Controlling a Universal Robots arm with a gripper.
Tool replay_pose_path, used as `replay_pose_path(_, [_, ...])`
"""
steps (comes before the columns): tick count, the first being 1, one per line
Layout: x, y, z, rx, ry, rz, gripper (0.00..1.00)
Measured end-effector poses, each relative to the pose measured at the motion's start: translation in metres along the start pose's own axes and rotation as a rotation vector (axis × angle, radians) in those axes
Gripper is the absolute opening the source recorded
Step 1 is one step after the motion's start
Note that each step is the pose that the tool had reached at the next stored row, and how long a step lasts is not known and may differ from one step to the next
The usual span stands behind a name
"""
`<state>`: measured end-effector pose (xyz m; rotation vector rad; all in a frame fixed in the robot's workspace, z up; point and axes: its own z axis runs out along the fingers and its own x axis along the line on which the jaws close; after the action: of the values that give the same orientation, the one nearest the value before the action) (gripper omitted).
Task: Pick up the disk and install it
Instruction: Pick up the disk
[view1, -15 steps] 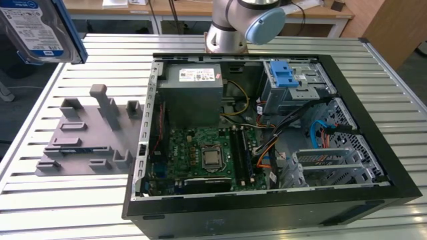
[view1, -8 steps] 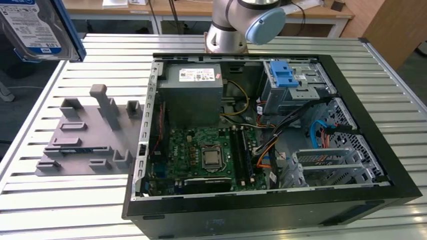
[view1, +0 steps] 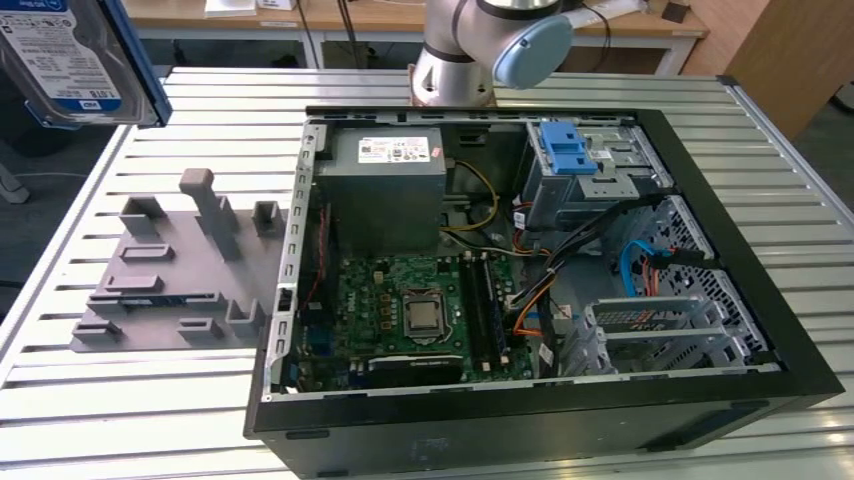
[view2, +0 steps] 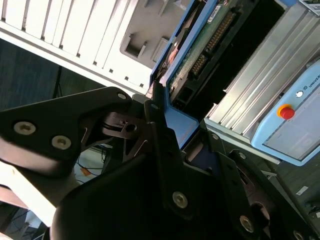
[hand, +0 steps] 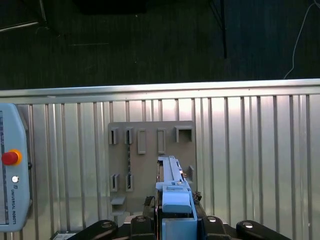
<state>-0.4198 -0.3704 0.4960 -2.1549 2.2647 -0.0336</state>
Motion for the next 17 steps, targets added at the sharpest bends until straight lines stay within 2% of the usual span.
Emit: replay_pose_path(17, [0.0135,-0.0189,0.0005,-0.0024,0.0001,0.002,0.37])
